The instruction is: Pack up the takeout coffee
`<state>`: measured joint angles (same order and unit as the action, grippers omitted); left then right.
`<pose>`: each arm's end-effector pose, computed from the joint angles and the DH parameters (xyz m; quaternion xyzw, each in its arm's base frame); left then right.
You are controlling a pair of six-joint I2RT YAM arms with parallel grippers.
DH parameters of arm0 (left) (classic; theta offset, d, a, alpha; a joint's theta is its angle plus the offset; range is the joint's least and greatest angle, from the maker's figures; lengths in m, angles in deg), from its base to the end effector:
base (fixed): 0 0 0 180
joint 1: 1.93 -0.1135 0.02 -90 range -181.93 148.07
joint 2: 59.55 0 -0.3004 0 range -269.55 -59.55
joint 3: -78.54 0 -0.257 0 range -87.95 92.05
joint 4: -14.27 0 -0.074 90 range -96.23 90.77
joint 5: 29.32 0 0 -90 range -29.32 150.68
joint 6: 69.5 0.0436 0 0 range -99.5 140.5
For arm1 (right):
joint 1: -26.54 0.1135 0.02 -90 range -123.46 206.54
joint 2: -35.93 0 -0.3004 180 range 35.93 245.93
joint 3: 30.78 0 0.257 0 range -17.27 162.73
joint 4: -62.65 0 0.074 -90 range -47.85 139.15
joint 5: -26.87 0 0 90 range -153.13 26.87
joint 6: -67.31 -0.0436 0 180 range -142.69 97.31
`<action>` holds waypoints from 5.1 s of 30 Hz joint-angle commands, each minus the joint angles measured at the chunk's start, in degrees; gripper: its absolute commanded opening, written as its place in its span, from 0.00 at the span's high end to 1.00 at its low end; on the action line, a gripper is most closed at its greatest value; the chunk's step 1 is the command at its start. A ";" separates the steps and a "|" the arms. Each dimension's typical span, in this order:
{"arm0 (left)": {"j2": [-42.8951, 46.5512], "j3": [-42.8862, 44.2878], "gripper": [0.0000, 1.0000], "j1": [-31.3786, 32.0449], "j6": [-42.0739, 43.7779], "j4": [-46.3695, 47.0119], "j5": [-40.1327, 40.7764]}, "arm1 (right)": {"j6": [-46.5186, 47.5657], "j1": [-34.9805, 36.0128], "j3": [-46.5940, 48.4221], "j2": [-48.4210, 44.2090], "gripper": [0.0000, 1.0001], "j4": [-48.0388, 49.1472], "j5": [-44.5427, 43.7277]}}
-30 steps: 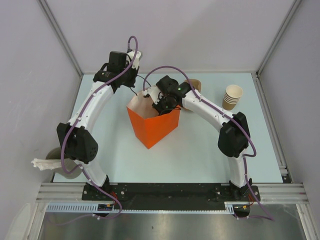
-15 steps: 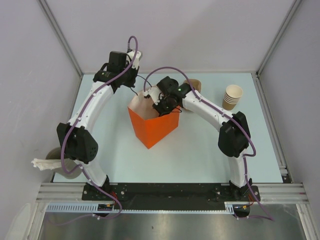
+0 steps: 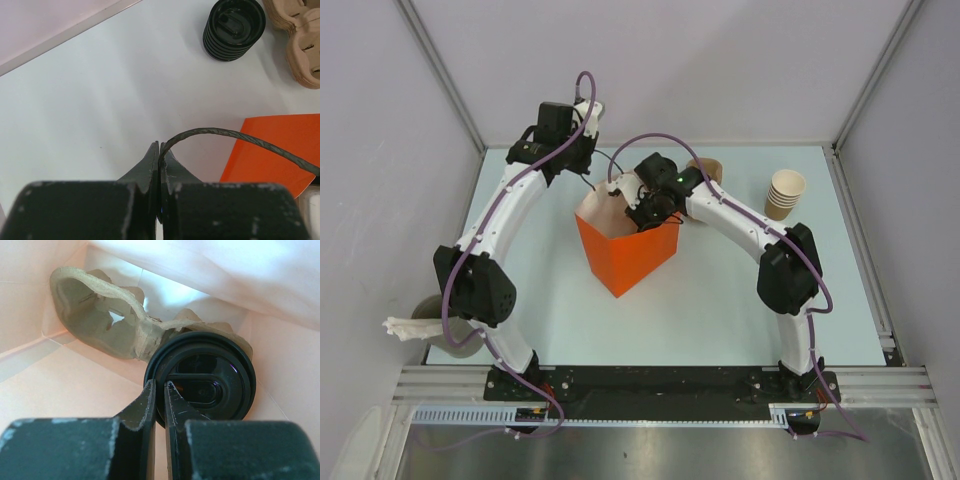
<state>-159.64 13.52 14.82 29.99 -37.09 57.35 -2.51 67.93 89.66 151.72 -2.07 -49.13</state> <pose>0.3972 -0.1222 0.4054 0.2153 0.8662 -0.0544 0.4476 0.3418 0.3153 0.3040 -0.5178 0.8077 0.1629 0.2303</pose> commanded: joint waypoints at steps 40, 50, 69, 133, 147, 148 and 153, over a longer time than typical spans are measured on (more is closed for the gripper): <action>0.16 2.33 1.00 0.30 -0.18 0.07 -0.62 | 0.64 -1.31 5.12 3.83 1.00 -5.72 -1.52; 0.25 2.24 1.00 0.30 -0.18 -0.01 -0.53 | 1.26 -0.34 8.90 6.38 1.00 -8.98 -1.87; 0.78 2.24 1.00 0.65 -0.09 0.25 -0.09 | 1.26 -0.78 15.23 10.16 1.00 -14.08 0.67; 0.25 3.21 1.00 1.00 0.43 -0.01 0.52 | 1.87 -0.25 5.65 4.54 0.82 -6.70 1.12; -0.10 3.38 0.96 1.00 0.52 -0.28 0.26 | 2.93 -0.08 7.67 0.41 0.54 -6.17 0.59; -0.10 3.38 0.96 1.09 0.52 -0.28 0.26 | 2.93 -0.08 7.94 0.14 0.52 -6.17 0.59; -0.19 3.38 0.91 1.00 0.52 -0.28 0.08 | 2.93 0.01 8.03 -1.44 0.36 -5.29 1.03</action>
<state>-159.66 13.91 15.43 30.06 -37.12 57.52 -0.02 67.97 96.57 154.62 -7.80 -47.47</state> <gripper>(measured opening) 0.070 0.600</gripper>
